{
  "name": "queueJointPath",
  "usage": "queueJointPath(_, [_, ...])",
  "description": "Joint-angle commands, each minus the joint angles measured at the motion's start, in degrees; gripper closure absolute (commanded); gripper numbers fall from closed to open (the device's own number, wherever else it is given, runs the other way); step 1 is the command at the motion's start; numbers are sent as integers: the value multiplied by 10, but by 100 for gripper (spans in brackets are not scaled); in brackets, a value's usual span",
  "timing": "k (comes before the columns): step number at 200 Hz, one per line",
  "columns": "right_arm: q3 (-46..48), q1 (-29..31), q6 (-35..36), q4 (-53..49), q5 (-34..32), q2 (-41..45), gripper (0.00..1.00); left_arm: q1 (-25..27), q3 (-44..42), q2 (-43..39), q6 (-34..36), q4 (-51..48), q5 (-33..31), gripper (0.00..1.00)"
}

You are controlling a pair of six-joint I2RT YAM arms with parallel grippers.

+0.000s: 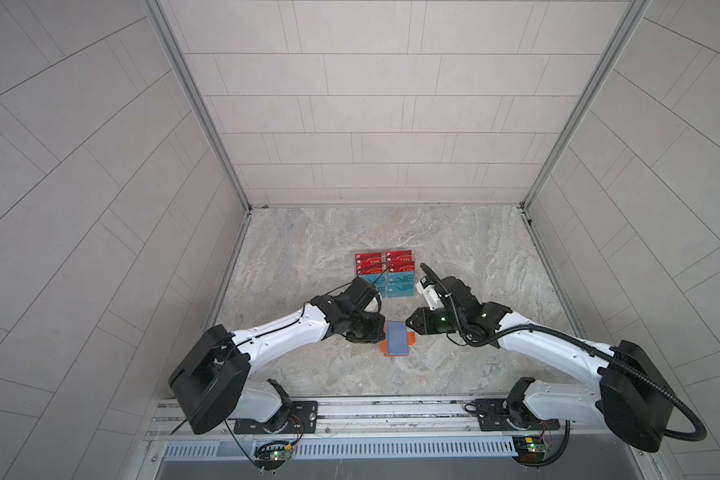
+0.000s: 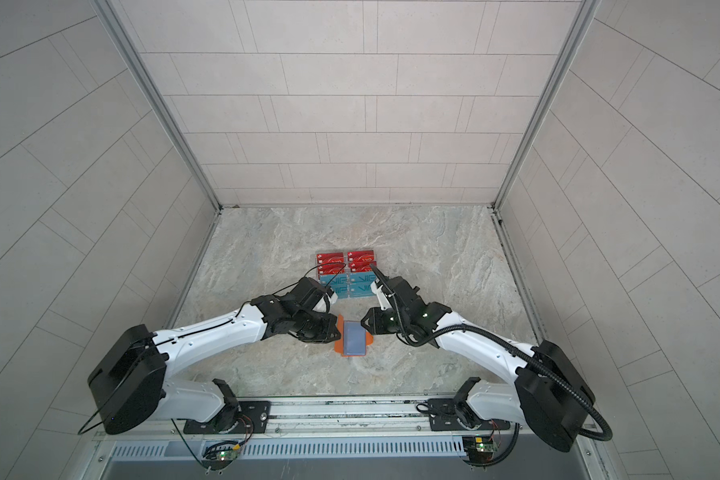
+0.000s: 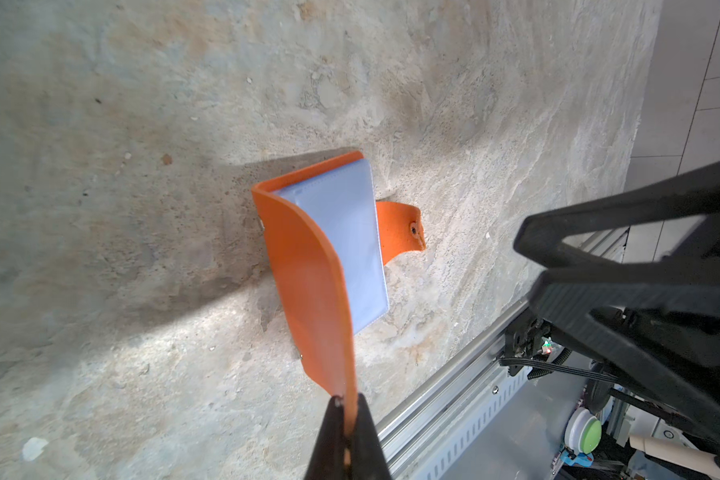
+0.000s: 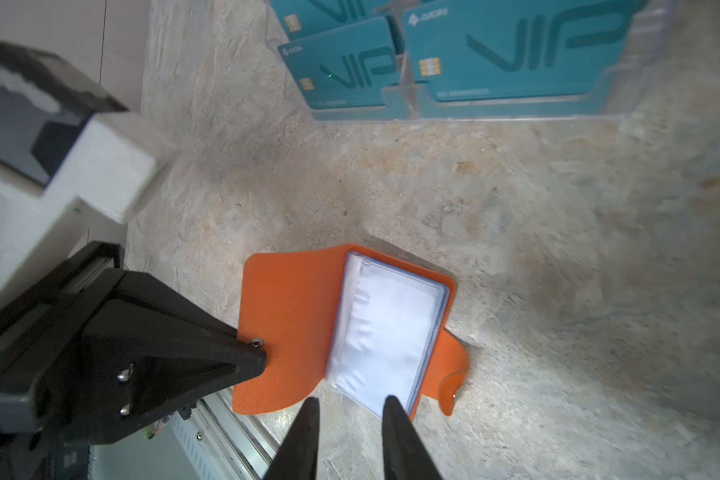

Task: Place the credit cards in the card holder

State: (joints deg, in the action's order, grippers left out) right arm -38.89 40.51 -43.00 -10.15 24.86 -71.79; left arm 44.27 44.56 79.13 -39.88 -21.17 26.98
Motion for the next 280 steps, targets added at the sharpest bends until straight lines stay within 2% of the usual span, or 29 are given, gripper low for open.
queueJointPath(1, [-13, 19, -8, 25, -9, -43, 77, -15, -22, -1, 24, 3, 3, 99])
queueJointPath(31, [-23, 48, -15, 56, -8, -99, 80, -43, -57, -25, 34, 1, 7, 96])
queueJointPath(55, [-28, 57, -15, 75, -3, -130, 82, -46, -67, -17, 47, 0, 21, 97])
queueJointPath(107, [-27, 59, 7, 57, -16, -165, 85, -62, -70, -7, 78, -31, -8, 96])
queueJointPath(134, [-24, 59, 14, 54, -22, -185, 87, -63, -80, 3, 81, -29, -34, 87])
queueJointPath(166, [-25, 61, 12, 59, -18, -198, 89, -62, -103, 0, 55, 1, -44, 74])
queueJointPath(193, [-25, 62, 11, 54, -21, -194, 89, -62, -110, -58, 11, -9, -103, 65])
queueJointPath(207, [-25, 62, 10, 51, -23, -191, 89, -60, -111, -98, -23, 1, -112, 65])
queueJointPath(231, [-26, 66, 8, 47, -27, -187, 89, -41, -76, -160, -46, -35, -147, 65])
queueJointPath(256, [-26, 66, 6, 48, -27, -187, 89, -39, -82, -209, -101, 29, -100, 65])
queueJointPath(280, [-26, 66, 5, 51, -26, -184, 89, -39, -83, -196, -127, 92, -40, 65])
